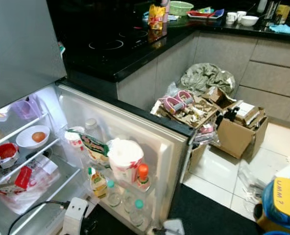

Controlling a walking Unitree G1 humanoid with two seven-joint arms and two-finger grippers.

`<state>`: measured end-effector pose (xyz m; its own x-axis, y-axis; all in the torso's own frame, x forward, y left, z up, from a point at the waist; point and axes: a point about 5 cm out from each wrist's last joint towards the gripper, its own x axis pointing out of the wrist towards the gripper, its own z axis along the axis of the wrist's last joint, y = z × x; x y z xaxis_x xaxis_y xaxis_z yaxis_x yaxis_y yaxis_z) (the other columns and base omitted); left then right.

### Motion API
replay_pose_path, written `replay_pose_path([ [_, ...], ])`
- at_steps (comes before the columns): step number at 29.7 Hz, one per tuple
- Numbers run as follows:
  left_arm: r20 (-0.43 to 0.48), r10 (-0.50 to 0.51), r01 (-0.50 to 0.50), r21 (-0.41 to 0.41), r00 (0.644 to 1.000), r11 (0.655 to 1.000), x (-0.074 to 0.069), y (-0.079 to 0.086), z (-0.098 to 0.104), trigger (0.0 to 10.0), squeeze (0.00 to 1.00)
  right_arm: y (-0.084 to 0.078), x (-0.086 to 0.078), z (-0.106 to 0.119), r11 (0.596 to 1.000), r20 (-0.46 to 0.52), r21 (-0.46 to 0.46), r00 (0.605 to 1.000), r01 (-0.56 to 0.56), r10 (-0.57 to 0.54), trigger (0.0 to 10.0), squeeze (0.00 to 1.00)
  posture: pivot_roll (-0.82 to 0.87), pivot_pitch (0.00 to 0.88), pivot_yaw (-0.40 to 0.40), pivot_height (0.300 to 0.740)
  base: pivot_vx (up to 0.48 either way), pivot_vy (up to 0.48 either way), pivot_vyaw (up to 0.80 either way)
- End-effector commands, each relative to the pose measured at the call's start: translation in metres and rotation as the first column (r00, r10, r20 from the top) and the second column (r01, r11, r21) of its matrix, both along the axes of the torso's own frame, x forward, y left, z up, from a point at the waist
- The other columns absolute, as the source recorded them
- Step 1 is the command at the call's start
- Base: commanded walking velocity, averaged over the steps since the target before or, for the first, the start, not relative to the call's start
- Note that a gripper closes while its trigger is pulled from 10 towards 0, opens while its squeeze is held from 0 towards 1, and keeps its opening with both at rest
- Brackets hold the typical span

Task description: Restocking fridge

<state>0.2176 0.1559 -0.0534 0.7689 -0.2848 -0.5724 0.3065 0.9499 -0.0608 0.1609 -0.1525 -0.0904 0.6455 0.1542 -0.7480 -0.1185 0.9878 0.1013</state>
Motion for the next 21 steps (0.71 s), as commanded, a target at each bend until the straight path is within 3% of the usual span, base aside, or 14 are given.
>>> replay_pose_path([
  [1,-0.004,0.002,-0.002,0.000,1.000,1.000,-0.002,0.000,-0.001,10.0,0.00,0.006,-0.004,-0.002,1.000,-0.009,0.022,1.000,-0.003,0.004,10.0,0.00,-0.09,0.045,0.009,0.734,0.000,-0.259,0.00],
  [6,-0.011,0.035,-0.035,0.000,0.999,0.999,-0.002,0.003,-0.002,10.0,0.00,0.001,-0.010,-0.004,1.000,-0.023,0.020,1.000,-0.005,0.006,10.0,0.00,-0.09,0.046,0.007,0.734,0.000,-0.052,0.00],
  [11,-0.014,0.051,-0.051,0.014,0.999,0.999,-0.004,0.009,-0.003,10.0,0.00,-0.041,-0.006,0.003,1.000,-0.006,0.008,1.000,0.007,-0.007,10.0,0.00,-0.09,0.046,0.007,0.734,0.000,0.000,0.00],
  [15,-0.014,0.054,-0.054,0.015,0.998,0.998,-0.004,0.009,-0.003,10.0,0.00,-0.046,-0.005,0.004,1.000,-0.003,0.003,1.000,0.001,-0.001,10.0,0.00,-0.09,0.046,0.007,0.734,0.000,0.000,0.00],
  [21,-0.010,0.058,-0.058,0.011,0.998,0.998,-0.003,0.008,-0.002,10.0,0.00,-0.040,-0.003,0.005,1.000,0.012,0.016,1.000,-0.020,0.019,10.0,0.00,-0.09,0.048,0.005,0.734,0.000,0.000,0.00],
])
